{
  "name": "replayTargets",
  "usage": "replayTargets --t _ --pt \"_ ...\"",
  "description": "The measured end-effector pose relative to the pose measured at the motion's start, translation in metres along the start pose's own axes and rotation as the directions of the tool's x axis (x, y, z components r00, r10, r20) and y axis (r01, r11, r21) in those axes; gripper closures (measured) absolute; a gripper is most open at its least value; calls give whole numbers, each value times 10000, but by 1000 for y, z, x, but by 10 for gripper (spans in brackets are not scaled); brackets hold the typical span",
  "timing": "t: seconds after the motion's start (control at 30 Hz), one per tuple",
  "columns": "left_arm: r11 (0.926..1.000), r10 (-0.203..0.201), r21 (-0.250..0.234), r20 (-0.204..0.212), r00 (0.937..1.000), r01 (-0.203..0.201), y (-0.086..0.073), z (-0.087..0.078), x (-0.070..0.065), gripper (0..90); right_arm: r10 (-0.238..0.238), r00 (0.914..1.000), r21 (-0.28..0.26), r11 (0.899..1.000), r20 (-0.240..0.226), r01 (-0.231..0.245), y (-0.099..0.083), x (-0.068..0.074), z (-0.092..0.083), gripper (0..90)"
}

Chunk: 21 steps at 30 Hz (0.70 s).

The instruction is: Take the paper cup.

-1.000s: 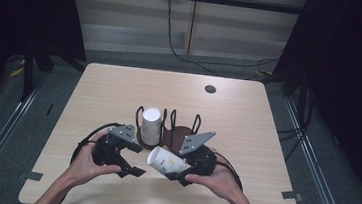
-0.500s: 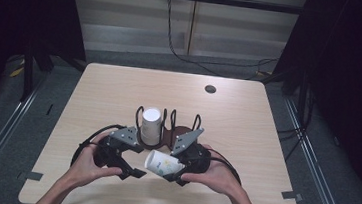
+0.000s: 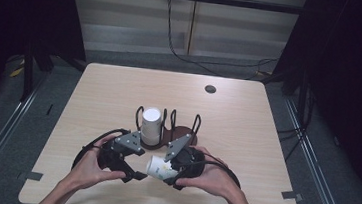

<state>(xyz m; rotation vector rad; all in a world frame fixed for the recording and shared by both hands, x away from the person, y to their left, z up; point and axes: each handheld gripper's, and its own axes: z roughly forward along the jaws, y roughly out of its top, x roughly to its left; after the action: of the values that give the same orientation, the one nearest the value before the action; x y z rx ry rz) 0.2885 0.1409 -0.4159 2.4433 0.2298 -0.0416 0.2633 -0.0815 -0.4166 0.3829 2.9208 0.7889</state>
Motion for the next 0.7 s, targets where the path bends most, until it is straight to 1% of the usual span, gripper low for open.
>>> replayTargets --t 0.03,0.07,0.17,0.2,0.23,0.27,0.37,0.43,0.5,0.53,0.57,0.63,0.67,0.7 --pt "9999 74 79 18 10000 -74 0 1 0 230 0 10000 0 10000 0 0 0 0 0 308" --pt "9996 72 264 91 9999 -74 0 3 0 238 -110 9999 119 9999 -40 110 1 1 1 307" --pt "9994 74 347 103 9999 -77 1 5 0 226 -113 9999 222 9997 -99 115 2 1 3 305" --pt "9993 57 377 142 9999 -62 1 6 -1 224 -52 9999 298 9995 -139 56 2 2 4 305" --pt "9989 129 445 185 9997 -137 1 7 -1 224 -52 9999 298 9995 -139 56 2 2 4 305" --pt "9986 108 520 244 9996 -121 2 11 -2 216 -6 9997 369 9993 -239 15 2 3 5 303" --pt "9982 124 591 292 9995 -141 2 14 -4 211 -33 9993 377 9993 -367 46 3 3 6 303" --pt "9976 136 671 393 9991 -162 3 16 -4 214 -100 9993 393 9992 -361 114 3 3 8 303" --pt "9973 188 699 435 9989 -218 3 15 -5 222 -109 9990 454 9989 -441 129 3 3 9 303" --pt "9980 270 564 307 9992 -287 3 14 -6 237 -112 9991 489 9987 -413 132 3 4 9 302" --pt "9984 267 488 318 9991 -282 3 13 -6 254 -117 9993 460 9989 -364 134 4 4 10 302" --pt "9986 226 465 348 9991 -242 4 12 -6 242 -147 9991 455 9988 -395 165 4 4 10 303" --pt "9984 275 480 449 9986 -296 4 12 -6 242 -158 9990 446 9988 -422 177 4 5 11 303" --pt "9984 275 480 449 9986 -296 4 12 -6 243 -158 9990 446 9988 -422 177 4 5 11 303"
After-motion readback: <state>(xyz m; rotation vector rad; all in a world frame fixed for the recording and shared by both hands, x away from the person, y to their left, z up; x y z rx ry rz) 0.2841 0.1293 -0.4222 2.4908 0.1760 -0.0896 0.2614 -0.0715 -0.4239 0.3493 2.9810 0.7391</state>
